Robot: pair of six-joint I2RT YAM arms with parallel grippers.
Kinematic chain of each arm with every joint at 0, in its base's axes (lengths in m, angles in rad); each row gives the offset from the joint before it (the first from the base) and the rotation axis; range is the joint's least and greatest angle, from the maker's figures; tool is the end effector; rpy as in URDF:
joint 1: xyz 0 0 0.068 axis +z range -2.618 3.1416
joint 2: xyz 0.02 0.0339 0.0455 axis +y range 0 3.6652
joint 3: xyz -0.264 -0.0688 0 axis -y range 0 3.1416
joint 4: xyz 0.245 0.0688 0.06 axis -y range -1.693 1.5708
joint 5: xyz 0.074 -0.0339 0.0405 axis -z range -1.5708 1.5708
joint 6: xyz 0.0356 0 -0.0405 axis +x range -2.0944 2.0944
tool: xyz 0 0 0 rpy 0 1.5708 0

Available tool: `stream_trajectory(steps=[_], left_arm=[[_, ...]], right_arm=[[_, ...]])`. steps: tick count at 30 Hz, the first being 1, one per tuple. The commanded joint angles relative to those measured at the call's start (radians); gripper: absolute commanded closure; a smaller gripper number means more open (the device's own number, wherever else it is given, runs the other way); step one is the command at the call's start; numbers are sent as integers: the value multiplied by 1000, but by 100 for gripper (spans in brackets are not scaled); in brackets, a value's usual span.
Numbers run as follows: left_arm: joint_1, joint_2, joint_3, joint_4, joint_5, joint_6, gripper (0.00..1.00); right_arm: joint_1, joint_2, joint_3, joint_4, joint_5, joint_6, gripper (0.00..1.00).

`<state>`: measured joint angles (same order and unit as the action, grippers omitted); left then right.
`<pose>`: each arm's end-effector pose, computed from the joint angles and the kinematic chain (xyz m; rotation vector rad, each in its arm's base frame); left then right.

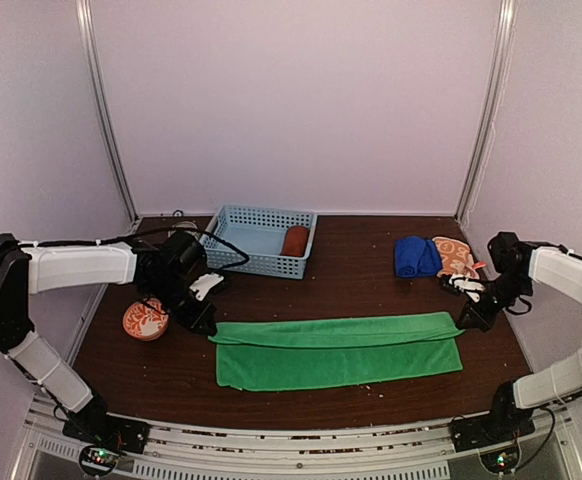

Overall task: Roll the towels
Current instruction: Fold the towel at the center of the board.

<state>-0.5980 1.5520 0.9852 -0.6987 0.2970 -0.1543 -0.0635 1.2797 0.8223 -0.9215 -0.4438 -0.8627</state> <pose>0.2308 -0.1699 0.1935 0.7064 2.8269 -0.5700 0.2113 0.0019 0.2078 -1.1215 2.5025 0.4355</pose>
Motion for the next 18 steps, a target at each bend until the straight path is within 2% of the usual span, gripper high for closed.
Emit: stream_trajectory(steps=[1,10,18], left_arm=[[-12,-27,-22,-30,21,9,100],[-55,-64,-31,-30,82,13,100],[-69,-80,-48,-45,64,5,100]], right_arm=[[-7,-26,-24,-48,19,-55,100],[-10,-43,-32,-111,-8,-128,100],[-12,-62,-44,-164,-14,-209,100]])
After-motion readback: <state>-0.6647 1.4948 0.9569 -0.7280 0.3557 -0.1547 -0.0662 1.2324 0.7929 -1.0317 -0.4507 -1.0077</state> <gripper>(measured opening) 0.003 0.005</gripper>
